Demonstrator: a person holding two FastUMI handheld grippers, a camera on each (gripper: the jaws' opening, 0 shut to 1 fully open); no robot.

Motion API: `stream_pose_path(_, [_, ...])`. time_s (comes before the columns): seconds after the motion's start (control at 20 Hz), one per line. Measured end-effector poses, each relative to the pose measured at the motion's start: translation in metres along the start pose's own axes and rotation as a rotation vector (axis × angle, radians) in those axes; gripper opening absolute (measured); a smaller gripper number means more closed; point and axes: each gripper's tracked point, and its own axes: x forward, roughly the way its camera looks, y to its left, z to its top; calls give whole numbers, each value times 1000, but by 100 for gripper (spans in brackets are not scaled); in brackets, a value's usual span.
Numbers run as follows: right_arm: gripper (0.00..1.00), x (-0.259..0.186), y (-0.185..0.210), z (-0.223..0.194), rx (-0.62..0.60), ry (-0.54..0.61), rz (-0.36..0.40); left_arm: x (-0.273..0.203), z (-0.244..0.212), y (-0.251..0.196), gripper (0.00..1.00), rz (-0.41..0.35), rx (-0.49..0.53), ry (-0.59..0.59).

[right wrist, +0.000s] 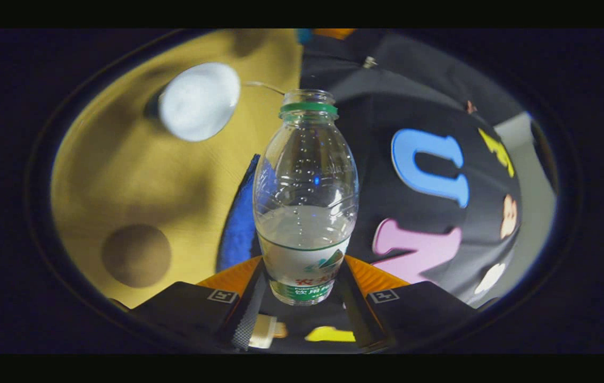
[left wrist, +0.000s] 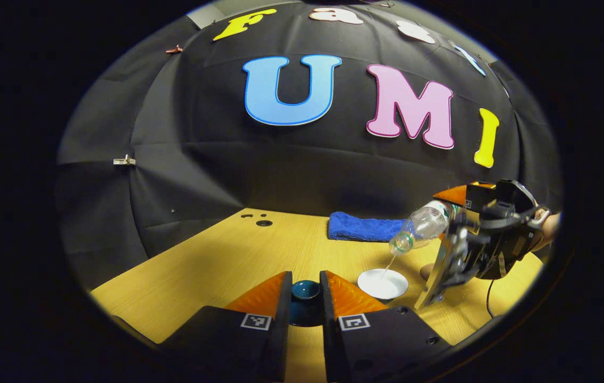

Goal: Open the teacup lid with one hand, grasp the water bottle and pour water into the teacup with the other hand; after pouring, place the water bottle on the coaster and then close the teacup lid.

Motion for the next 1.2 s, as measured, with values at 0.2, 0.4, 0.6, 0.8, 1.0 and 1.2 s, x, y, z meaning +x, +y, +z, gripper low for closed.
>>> stream_pose_path(0.2, [74, -6, 12, 8, 310, 11, 63, 2, 3, -9, 31, -17, 21, -1])
stream_pose_path(0.4, [75, -11, 26, 20, 698, 5, 149, 3, 11, -21, 31, -41, 33, -9])
stream_pose_path(0.6, [74, -14, 31, 34, 1186, 33, 242, 6, 18, -37, 31, -72, 21, -10])
stream_pose_path(0.8, [75, -10, 32, 43, 1457, 59, 239, 11, 21, -48, 31, -95, 32, -10])
stream_pose_path(1.0, [74, -3, 39, 50, 1558, 92, 230, 15, 21, -58, 32, -118, 47, 1])
stream_pose_path(1.2, [75, 4, 42, 48, 1584, 110, 230, 16, 20, -65, 28, -132, 52, 7])
